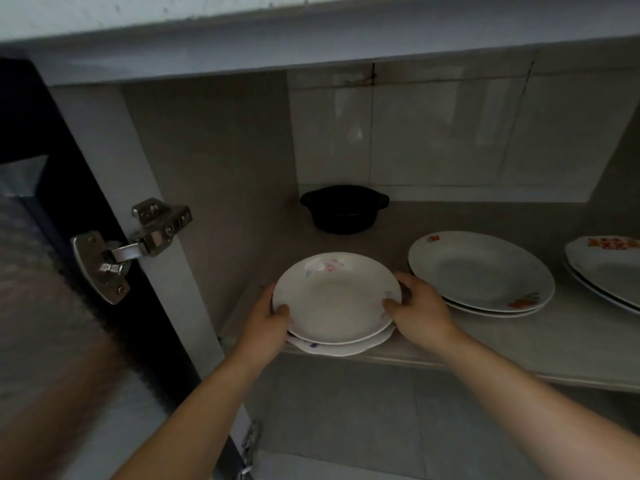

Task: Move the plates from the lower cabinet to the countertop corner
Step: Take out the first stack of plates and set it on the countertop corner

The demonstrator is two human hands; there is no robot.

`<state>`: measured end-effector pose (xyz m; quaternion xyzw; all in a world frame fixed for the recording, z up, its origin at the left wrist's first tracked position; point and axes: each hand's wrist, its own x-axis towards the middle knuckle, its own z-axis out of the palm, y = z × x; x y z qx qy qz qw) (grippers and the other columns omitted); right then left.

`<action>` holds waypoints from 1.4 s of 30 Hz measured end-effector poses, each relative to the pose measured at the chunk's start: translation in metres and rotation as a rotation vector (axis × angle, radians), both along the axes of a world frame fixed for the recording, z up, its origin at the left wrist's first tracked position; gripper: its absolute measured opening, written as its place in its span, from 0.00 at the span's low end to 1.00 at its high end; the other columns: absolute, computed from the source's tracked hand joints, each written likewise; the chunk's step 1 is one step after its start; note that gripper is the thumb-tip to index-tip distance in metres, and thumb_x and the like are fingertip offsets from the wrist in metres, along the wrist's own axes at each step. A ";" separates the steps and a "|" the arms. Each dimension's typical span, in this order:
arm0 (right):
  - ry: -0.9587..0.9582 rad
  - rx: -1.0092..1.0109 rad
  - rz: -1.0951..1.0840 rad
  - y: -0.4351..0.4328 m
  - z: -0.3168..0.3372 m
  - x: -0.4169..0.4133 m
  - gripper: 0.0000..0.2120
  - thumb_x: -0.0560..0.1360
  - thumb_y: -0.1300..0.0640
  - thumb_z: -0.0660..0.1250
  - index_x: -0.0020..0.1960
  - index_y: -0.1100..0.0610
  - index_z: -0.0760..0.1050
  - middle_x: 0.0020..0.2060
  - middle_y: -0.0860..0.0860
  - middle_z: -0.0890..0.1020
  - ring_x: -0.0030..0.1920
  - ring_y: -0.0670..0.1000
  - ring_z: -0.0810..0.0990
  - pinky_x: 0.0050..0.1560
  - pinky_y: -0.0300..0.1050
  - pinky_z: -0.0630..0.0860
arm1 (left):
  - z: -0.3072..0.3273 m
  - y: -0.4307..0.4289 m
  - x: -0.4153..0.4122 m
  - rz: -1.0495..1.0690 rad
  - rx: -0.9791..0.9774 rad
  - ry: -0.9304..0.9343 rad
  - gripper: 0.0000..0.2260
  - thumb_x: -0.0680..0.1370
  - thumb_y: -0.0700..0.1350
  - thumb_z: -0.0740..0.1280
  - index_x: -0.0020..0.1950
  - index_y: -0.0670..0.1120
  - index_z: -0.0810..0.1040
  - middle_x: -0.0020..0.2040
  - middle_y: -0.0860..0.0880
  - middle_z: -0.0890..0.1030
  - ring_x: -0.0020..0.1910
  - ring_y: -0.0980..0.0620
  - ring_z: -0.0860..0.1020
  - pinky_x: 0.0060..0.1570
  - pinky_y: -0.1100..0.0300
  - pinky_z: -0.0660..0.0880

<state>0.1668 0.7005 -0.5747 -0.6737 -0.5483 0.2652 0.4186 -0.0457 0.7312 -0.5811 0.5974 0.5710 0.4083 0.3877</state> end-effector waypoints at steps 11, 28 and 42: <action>0.090 -0.069 -0.010 -0.009 0.003 0.003 0.20 0.71 0.65 0.67 0.62 0.53 0.74 0.50 0.49 0.79 0.50 0.50 0.77 0.50 0.41 0.71 | 0.002 -0.012 -0.005 -0.054 0.022 -0.003 0.19 0.75 0.32 0.59 0.64 0.47 0.71 0.51 0.52 0.77 0.48 0.57 0.75 0.42 0.70 0.71; 0.285 -0.042 -0.042 -0.014 0.003 -0.003 0.23 0.69 0.71 0.65 0.41 0.41 0.73 0.41 0.43 0.80 0.49 0.52 0.81 0.54 0.57 0.79 | 0.011 -0.017 0.000 0.017 -0.048 -0.087 0.21 0.73 0.29 0.59 0.58 0.49 0.73 0.47 0.55 0.77 0.48 0.52 0.75 0.42 0.59 0.73; 0.278 -0.033 -0.063 -0.079 0.015 0.000 0.25 0.69 0.74 0.65 0.55 0.48 0.75 0.46 0.40 0.80 0.47 0.40 0.79 0.45 0.28 0.74 | 0.026 -0.084 0.005 0.077 0.009 -0.078 0.26 0.69 0.25 0.59 0.60 0.48 0.74 0.48 0.57 0.79 0.46 0.61 0.77 0.35 0.78 0.71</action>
